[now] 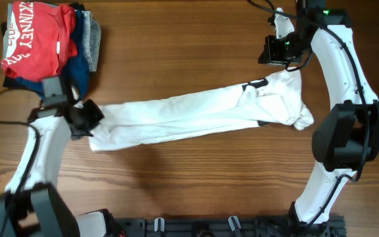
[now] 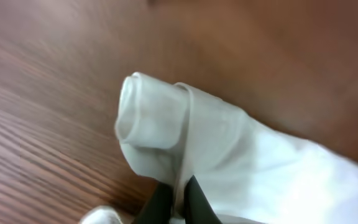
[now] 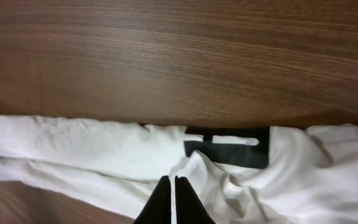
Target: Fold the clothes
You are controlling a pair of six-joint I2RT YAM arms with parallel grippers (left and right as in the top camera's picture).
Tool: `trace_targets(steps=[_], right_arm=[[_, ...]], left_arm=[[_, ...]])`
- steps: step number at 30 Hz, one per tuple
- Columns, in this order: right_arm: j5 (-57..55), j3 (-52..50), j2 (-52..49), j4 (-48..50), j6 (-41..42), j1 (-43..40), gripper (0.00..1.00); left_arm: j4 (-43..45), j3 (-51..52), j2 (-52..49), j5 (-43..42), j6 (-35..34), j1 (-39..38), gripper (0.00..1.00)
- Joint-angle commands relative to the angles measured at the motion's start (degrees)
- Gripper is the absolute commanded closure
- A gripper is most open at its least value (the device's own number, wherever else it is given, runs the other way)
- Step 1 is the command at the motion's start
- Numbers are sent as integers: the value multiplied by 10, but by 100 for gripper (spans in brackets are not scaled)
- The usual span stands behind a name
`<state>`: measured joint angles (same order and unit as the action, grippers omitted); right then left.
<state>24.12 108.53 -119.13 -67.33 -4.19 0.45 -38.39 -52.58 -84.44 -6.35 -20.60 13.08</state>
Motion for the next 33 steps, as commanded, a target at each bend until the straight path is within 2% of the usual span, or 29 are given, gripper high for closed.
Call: trace_targets(steps=[1, 13, 17, 20, 25, 33], right_arm=[[30, -6, 13, -19, 1, 1, 96], [60, -42, 12, -49, -18, 1, 96], [60, -42, 13, -38, -16, 1, 96], [60, -42, 12, -34, -16, 1, 96], [60, -42, 12, -28, -16, 1, 96], [60, -42, 13, -23, -17, 1, 96]], left_arm=[[-23, -55, 25, 20, 30, 27, 96], [-52, -118, 25, 86, 85, 36, 96], [-60, -124, 24, 56, 84, 21, 96], [-60, -124, 19, 27, 76, -20, 96], [-43, -124, 12, 27, 29, -127, 96], [6, -124, -26, 18, -12, -247, 96]])
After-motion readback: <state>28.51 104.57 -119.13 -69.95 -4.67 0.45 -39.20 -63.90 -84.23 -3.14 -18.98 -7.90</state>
